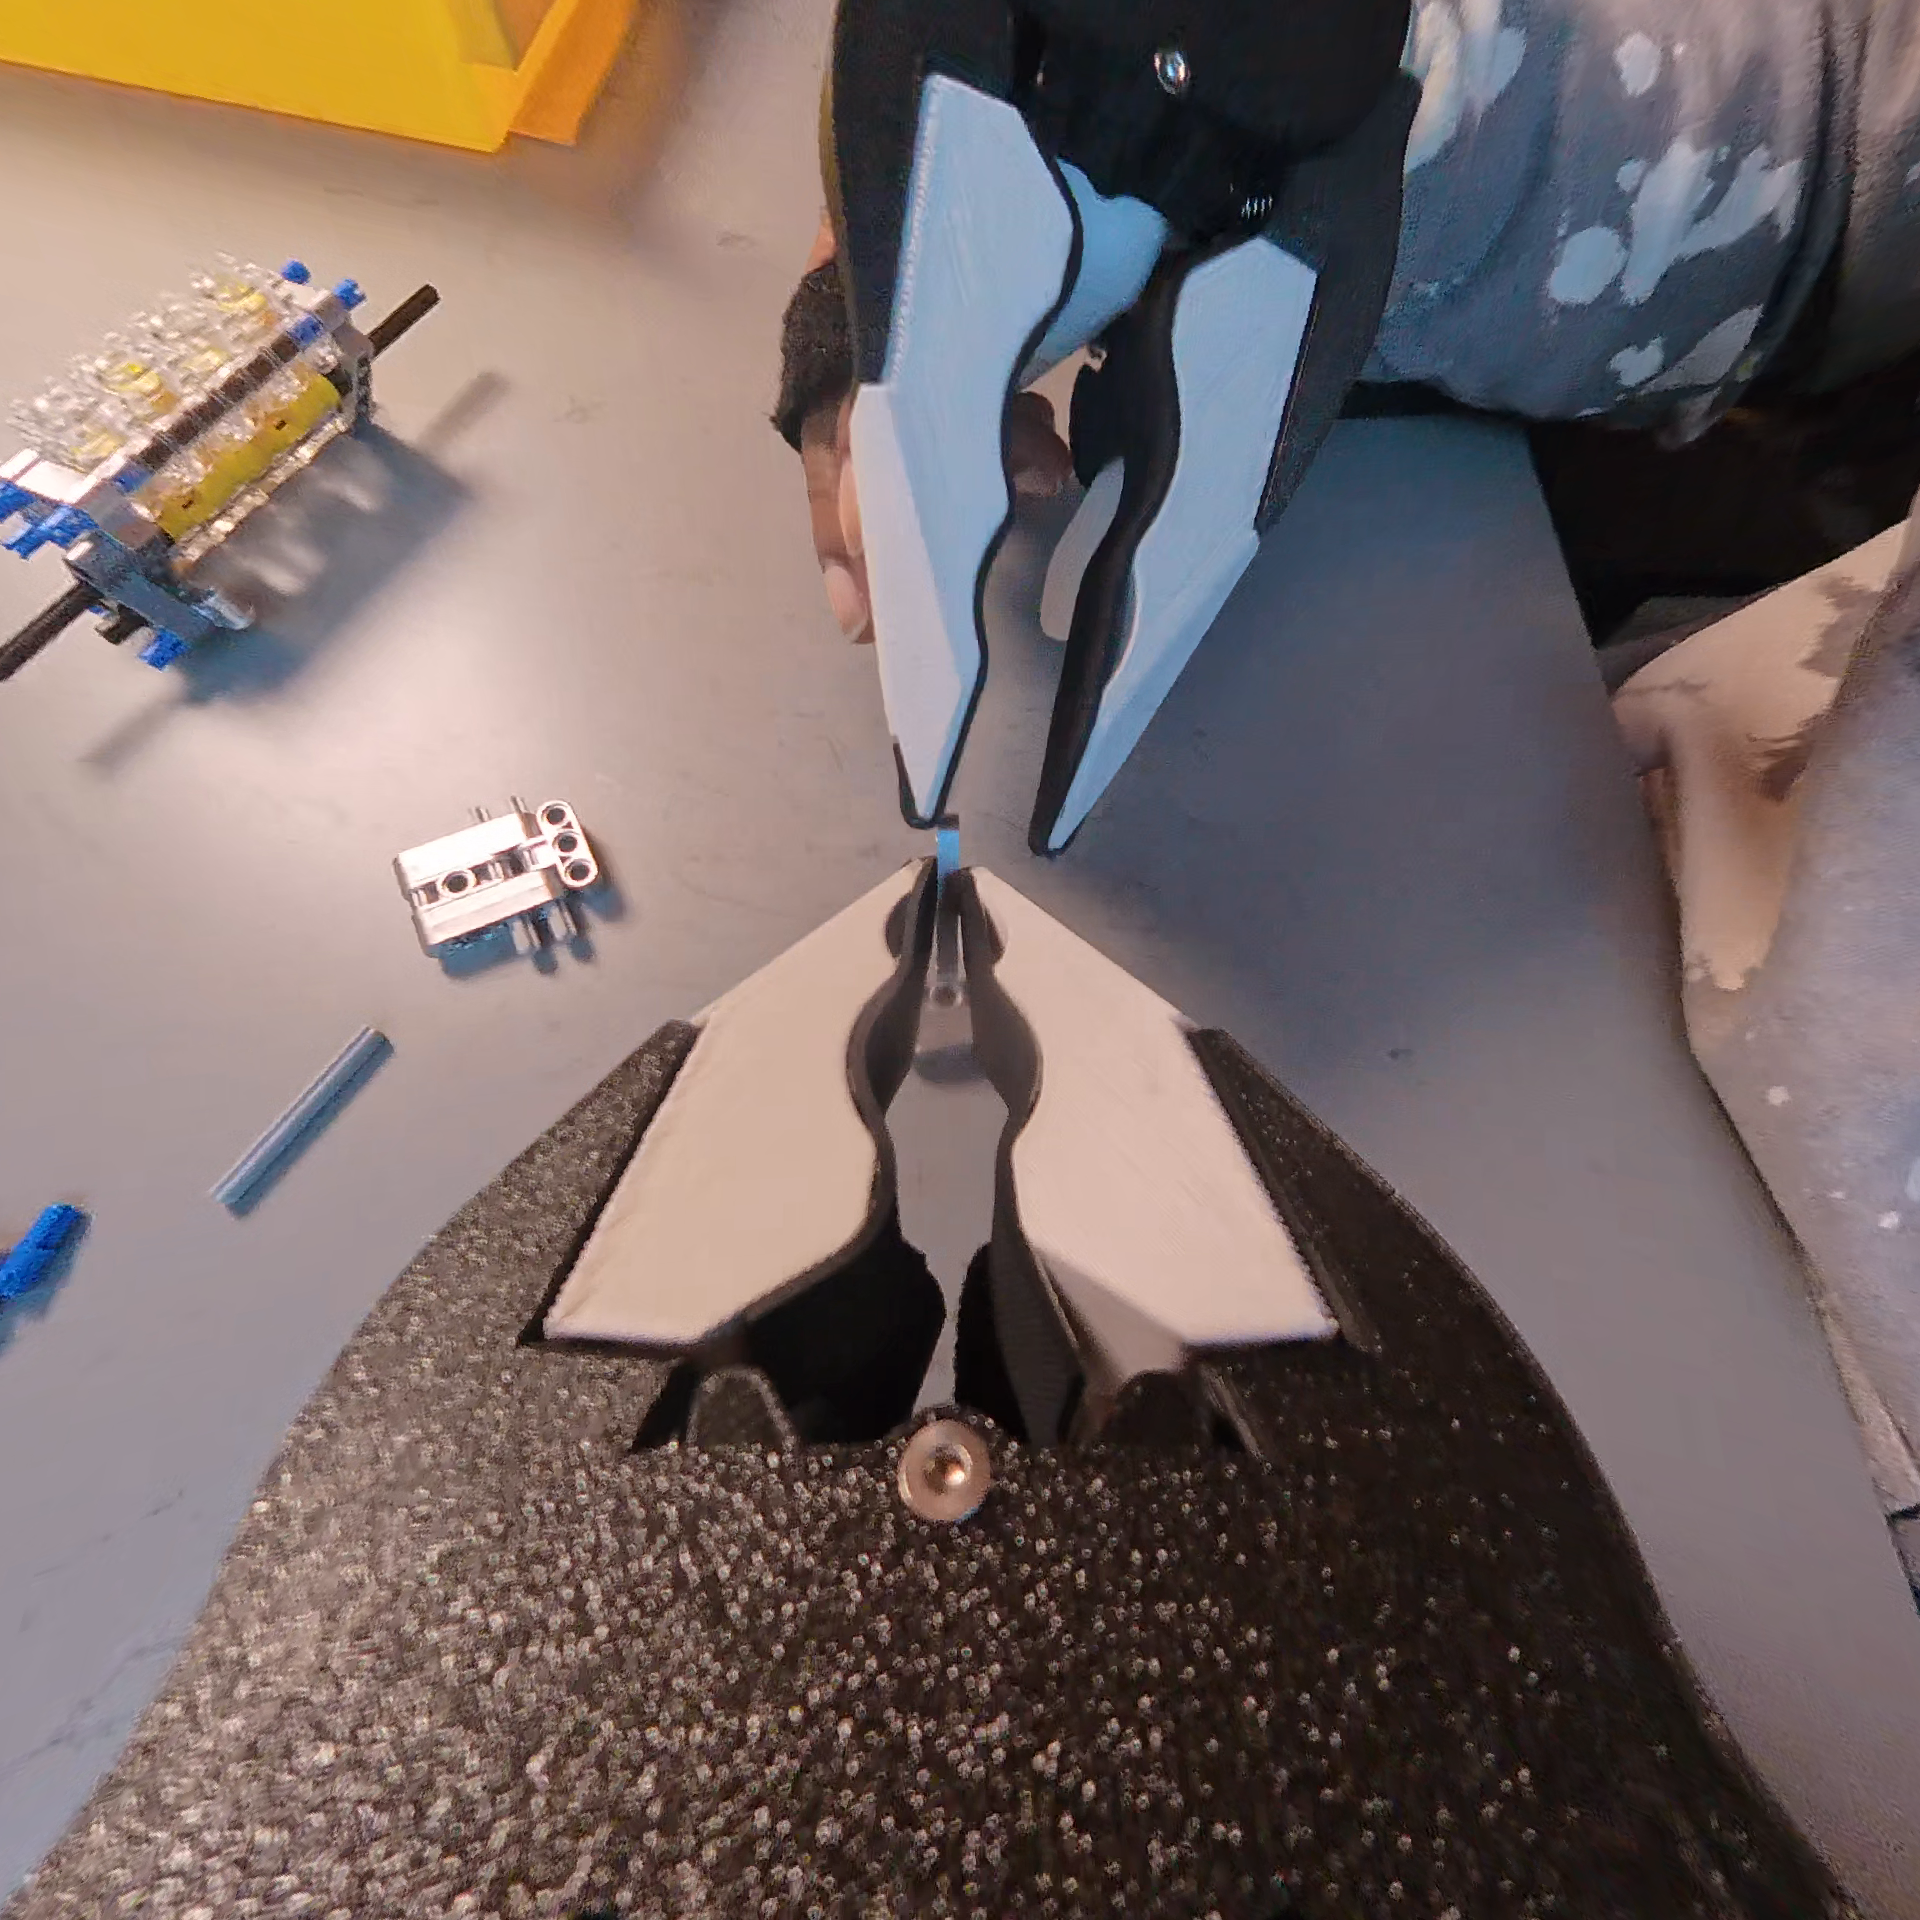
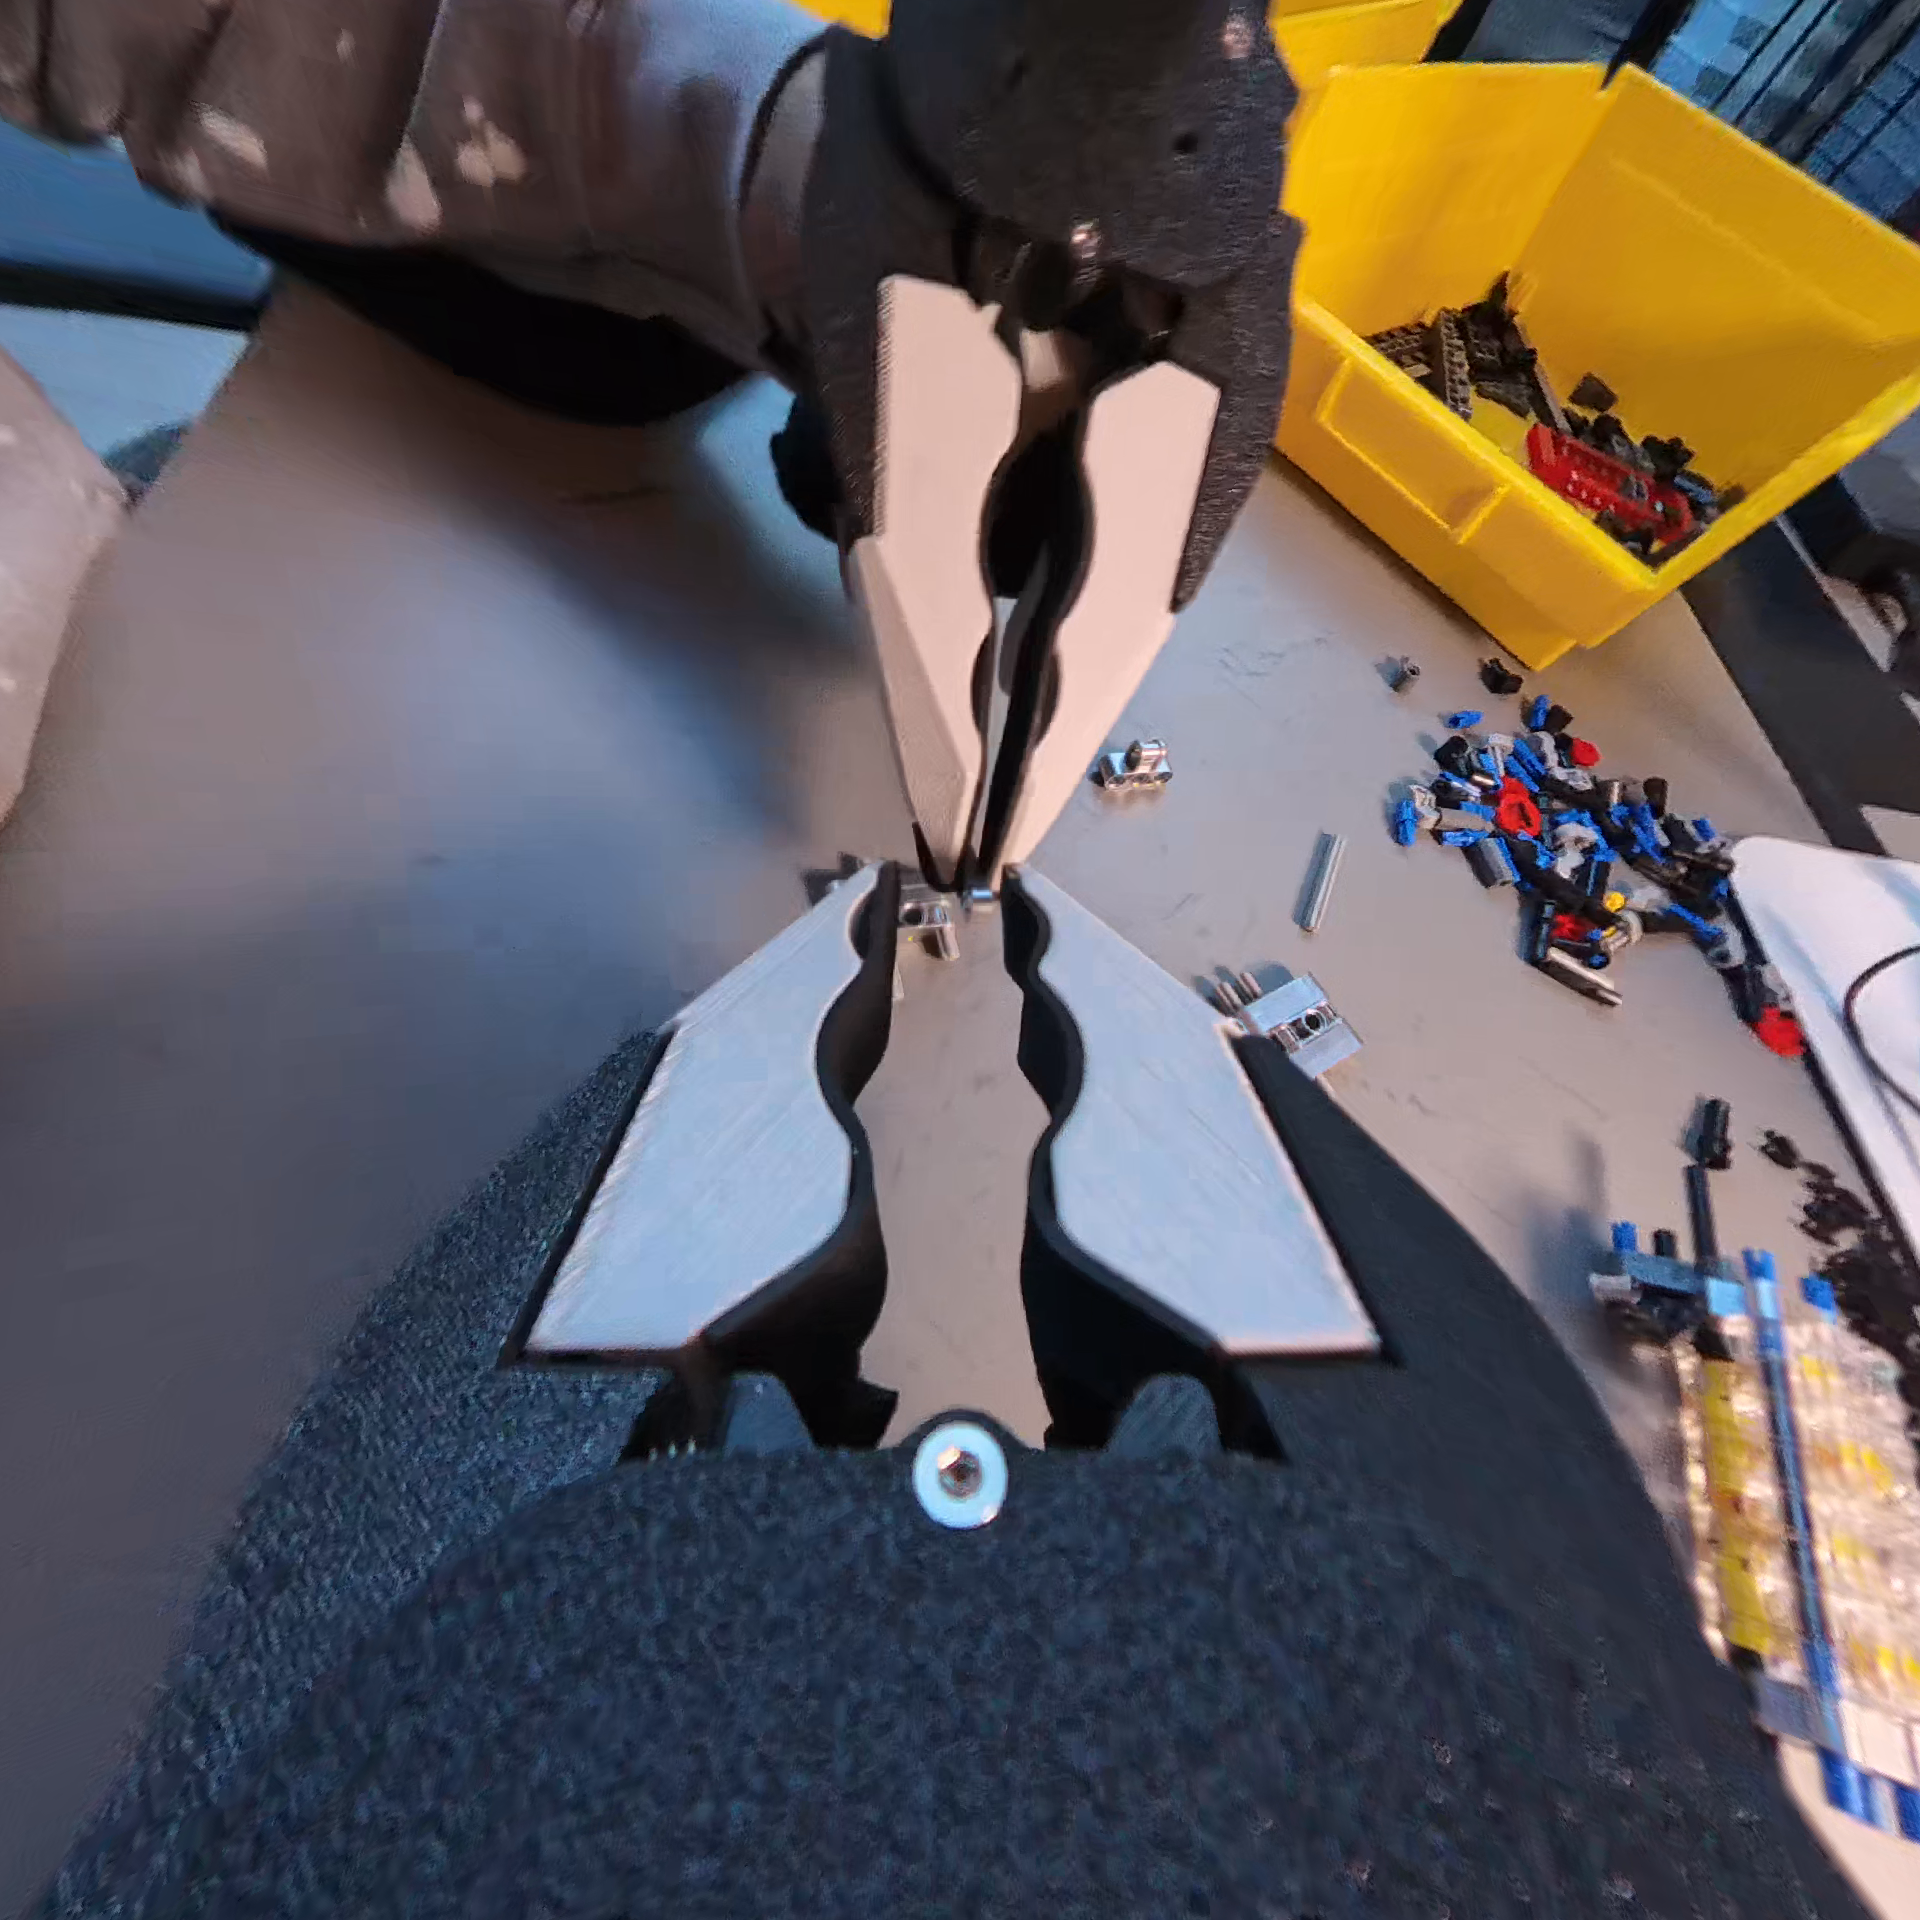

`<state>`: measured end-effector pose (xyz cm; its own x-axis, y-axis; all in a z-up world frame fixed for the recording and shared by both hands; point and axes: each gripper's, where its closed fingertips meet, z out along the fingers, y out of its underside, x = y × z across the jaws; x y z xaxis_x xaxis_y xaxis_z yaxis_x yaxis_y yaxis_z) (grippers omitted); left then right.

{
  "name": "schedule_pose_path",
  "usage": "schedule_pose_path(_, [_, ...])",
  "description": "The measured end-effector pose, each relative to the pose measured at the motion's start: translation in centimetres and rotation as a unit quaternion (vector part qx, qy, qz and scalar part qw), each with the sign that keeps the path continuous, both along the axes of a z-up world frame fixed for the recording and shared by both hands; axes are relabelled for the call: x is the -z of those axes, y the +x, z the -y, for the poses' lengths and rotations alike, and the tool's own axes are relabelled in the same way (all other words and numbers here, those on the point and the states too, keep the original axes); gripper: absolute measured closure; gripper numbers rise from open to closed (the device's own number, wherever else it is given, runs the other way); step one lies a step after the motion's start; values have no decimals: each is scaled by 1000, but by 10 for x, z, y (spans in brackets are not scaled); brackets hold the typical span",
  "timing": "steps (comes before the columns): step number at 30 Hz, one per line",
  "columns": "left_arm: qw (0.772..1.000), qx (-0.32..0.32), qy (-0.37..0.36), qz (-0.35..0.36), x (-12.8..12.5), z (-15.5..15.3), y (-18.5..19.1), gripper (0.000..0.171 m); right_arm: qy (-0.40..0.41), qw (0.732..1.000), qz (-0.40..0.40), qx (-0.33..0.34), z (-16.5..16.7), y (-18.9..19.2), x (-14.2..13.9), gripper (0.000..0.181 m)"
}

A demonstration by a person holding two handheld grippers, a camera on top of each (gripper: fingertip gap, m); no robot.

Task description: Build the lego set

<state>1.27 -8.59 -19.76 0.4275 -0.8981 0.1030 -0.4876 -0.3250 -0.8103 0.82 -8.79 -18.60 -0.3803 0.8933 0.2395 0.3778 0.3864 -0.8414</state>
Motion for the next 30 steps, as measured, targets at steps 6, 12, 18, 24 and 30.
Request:
schedule_pose_path(6, [998,6,-44,47,0,7,-4,169,108,994,-2,1,2,-8,11,171])
schedule_pose_path(12, [999,-1,-33,43,3,6,-7,169,77,997,-1,12,0,-11,13,176])
schedule_pose_path(18, [999,-26,-13,43,4,1,-10,167,46,998,12,29,-4,-11,15,179])
schedule_pose_path(24, [998,-46,-5,39,5,-3,-21,160,50,997,36,52,-17,-6,20,179])
schedule_pose_path(30, [999,-19,-32,13,17,11,-21,142,64,993,68,79,-34,3,27,179])
